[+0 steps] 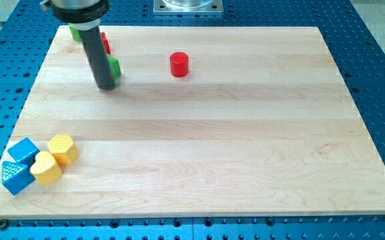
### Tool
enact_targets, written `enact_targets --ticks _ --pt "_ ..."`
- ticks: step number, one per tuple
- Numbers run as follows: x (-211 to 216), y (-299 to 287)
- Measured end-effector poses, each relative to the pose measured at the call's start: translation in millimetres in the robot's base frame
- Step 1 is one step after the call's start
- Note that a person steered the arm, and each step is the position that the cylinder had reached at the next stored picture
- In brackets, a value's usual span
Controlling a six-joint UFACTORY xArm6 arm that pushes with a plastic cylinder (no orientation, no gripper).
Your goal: Place the red circle bottom right of the green star
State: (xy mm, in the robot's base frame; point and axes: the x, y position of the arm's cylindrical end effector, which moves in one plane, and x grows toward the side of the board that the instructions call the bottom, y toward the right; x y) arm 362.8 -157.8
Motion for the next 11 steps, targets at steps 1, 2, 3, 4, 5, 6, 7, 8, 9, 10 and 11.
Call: enact_targets --ticks 1,2,3,4,5,6,7,8,9,10,11 --pt "4.4 -0.5" --pt "42.3 -31.5" --pt "30.4 -33.3" --pt "16.0 -33.4" --pt "-2.3 -24.8" --pt "-15.2 25.9" --pt "11.7 39.3" --pt "60.7 118.5" --pt "1.8 217.6" --pt "-60.3 206.9" --pt "-50.1 145.7"
